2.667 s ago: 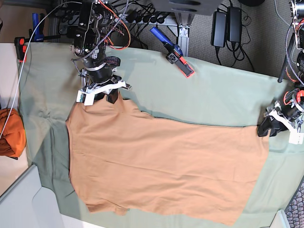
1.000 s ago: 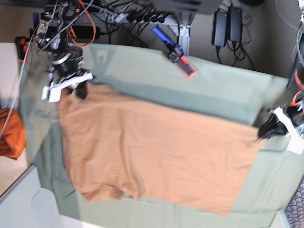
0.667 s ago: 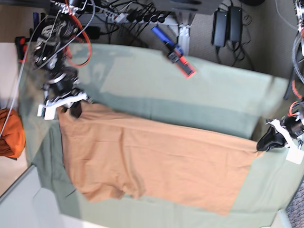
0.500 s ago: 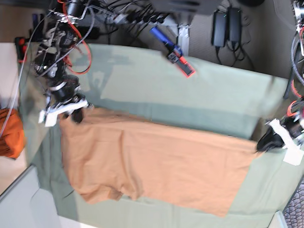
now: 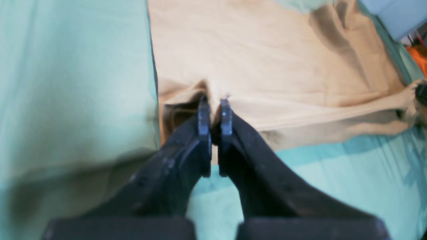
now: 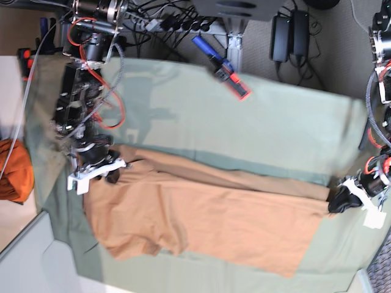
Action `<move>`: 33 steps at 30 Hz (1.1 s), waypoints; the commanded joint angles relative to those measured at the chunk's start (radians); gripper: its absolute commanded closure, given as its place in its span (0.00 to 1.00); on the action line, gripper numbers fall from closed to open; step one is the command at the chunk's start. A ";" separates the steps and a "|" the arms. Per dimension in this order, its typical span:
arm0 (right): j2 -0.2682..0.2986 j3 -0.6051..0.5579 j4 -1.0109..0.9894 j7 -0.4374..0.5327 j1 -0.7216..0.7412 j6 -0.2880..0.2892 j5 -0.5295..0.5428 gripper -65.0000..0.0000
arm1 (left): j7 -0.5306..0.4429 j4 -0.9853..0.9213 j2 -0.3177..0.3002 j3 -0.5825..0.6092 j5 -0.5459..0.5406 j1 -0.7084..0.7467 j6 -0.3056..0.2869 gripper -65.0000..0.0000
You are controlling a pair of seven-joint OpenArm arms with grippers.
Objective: Fold the T-shirt properly
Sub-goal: 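Lift both held edges and fold the shirt lengthwise over itself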
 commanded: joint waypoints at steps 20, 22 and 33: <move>0.014 -0.028 -0.041 0.064 0.100 0.091 -0.110 1.00 | -0.163 -0.057 -0.013 0.106 0.100 -0.085 -0.012 0.95; 0.014 -0.028 -0.041 0.072 0.100 0.097 -0.117 1.00 | -0.164 -0.057 -0.013 0.106 0.101 -0.093 -0.012 0.95; 0.014 -0.029 -0.051 0.079 0.100 0.104 -0.145 1.00 | -0.159 -0.058 -0.013 0.106 0.117 -0.119 -0.012 0.74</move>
